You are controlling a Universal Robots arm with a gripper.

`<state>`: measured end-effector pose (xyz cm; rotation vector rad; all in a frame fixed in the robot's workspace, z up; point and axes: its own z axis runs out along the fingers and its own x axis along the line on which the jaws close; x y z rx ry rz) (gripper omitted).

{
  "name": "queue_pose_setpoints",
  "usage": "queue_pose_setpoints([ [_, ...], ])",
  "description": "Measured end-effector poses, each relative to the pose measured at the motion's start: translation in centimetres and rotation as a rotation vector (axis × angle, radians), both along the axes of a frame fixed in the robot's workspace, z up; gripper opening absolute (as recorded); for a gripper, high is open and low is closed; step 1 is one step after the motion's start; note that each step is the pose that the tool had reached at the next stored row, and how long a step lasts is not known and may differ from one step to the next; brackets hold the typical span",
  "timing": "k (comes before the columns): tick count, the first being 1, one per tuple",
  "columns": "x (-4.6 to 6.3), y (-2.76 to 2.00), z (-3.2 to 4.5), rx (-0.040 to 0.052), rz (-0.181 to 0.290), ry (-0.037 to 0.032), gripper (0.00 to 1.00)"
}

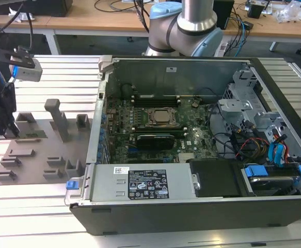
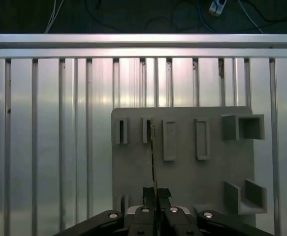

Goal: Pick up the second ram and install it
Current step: 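Pick up the second ram and move it above second insertion slot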

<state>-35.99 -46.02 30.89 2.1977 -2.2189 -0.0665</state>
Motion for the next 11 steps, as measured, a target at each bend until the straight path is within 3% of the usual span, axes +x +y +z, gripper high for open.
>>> queue_pose_setpoints([
  [6, 0.0, 0.0, 2.48, 0.0, 0.0, 0.0, 0.13],
  [11, 0.0, 0.0, 3.78, 0.0, 0.0, 0.0, 0.13],
])
